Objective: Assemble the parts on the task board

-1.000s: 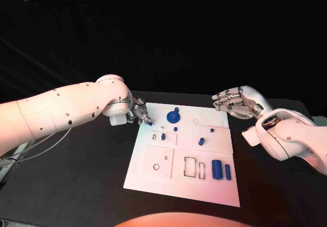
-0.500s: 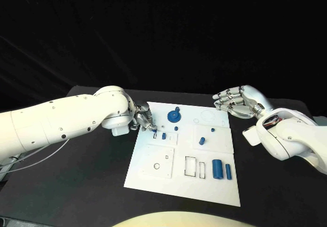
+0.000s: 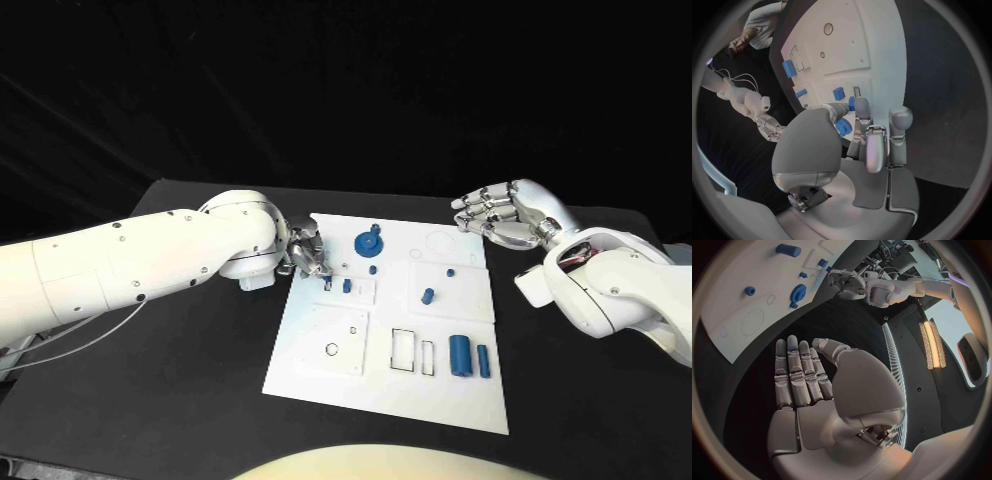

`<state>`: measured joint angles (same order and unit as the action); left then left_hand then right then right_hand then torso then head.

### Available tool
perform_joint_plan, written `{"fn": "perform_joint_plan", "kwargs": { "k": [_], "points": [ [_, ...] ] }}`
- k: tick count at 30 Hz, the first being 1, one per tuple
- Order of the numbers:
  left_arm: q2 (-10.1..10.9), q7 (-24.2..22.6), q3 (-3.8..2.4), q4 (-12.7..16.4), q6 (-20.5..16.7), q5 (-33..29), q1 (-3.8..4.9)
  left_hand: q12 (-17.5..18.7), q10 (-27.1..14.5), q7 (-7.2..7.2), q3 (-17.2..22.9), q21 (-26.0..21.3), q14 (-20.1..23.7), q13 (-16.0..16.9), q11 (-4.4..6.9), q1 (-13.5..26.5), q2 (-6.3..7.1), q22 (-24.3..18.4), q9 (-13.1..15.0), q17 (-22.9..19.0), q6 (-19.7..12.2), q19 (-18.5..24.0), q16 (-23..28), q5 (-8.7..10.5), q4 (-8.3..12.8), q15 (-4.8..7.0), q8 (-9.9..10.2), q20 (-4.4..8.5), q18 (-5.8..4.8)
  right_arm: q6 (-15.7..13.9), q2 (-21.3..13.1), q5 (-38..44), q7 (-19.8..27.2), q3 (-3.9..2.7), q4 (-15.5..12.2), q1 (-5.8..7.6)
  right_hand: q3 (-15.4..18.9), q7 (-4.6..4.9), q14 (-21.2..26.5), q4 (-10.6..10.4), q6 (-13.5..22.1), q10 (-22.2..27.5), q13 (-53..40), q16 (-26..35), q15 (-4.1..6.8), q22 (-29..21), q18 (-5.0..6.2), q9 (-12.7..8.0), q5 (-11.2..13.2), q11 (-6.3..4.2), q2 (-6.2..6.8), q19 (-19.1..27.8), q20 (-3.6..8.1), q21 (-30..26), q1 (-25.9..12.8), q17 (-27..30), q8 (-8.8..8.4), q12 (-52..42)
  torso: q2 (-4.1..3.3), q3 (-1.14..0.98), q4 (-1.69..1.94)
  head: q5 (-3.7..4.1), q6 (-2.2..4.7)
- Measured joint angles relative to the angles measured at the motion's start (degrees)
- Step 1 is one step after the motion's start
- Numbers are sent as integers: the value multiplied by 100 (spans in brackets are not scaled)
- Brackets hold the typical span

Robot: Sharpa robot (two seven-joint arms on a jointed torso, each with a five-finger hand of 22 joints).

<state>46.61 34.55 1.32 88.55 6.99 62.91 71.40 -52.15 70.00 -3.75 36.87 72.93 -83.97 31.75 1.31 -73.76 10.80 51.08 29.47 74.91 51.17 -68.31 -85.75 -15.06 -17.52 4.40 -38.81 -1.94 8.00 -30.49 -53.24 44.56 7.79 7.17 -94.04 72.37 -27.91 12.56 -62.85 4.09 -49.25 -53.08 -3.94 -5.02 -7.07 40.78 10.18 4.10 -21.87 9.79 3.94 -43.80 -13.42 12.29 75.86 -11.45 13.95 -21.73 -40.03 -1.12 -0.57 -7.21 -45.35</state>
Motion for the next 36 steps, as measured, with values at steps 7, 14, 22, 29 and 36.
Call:
{"fn": "perform_joint_plan", "kwargs": {
  "k": [7,14,22,29,36],
  "points": [
    [-46,16,13,-52,24,95,-5,0,20,1,112,0,0,11,19,22,70,5,-1,0,1,-20,-1,15,80,0,0,20,1,18,-4,-1,-9,1,-2,0,0,0,0,0,0,0,7,0,0,-8,0,0,0,0,0,0,0,0,0,7,23,0,-1,-2,-3,1,-14],
    [-108,25,53,-104,92,156,-6,0,41,32,121,0,0,28,21,37,99,14,-10,0,33,-20,-22,16,90,0,3,20,0,28,-7,-1,-13,1,-6,-1,0,0,0,0,0,0,8,0,0,-8,0,-5,0,0,0,0,0,0,0,7,23,0,-1,-2,-3,-4,-24],
    [-145,31,68,-127,182,215,-7,-24,41,40,132,0,0,36,20,43,105,14,-10,-1,42,-20,-22,32,100,0,10,20,0,37,-14,-2,-17,1,-10,-1,0,-1,0,0,29,0,8,3,0,-17,-1,-4,0,0,0,0,0,-19,-1,10,23,0,-1,-2,-1,-5,-36],
    [-151,35,71,-127,267,240,-7,-24,41,40,136,0,0,35,20,42,104,13,-10,3,42,-20,-22,17,104,0,-12,20,1,55,-17,-3,-17,1,-11,-1,0,-3,0,0,38,14,18,22,0,-42,0,-4,0,14,-8,0,0,-22,-53,22,23,0,-1,-2,-1,-10,-40],
    [-151,36,72,-125,342,258,-7,-24,41,40,139,0,0,43,19,42,103,13,-9,4,42,-20,-22,14,107,0,-11,20,1,75,-19,-6,-16,1,-12,-1,3,-3,0,-3,38,21,19,22,0,-52,0,-3,-20,21,11,0,0,-48,-72,23,22,0,-1,-3,-4,-13,-40]
  ]
}}
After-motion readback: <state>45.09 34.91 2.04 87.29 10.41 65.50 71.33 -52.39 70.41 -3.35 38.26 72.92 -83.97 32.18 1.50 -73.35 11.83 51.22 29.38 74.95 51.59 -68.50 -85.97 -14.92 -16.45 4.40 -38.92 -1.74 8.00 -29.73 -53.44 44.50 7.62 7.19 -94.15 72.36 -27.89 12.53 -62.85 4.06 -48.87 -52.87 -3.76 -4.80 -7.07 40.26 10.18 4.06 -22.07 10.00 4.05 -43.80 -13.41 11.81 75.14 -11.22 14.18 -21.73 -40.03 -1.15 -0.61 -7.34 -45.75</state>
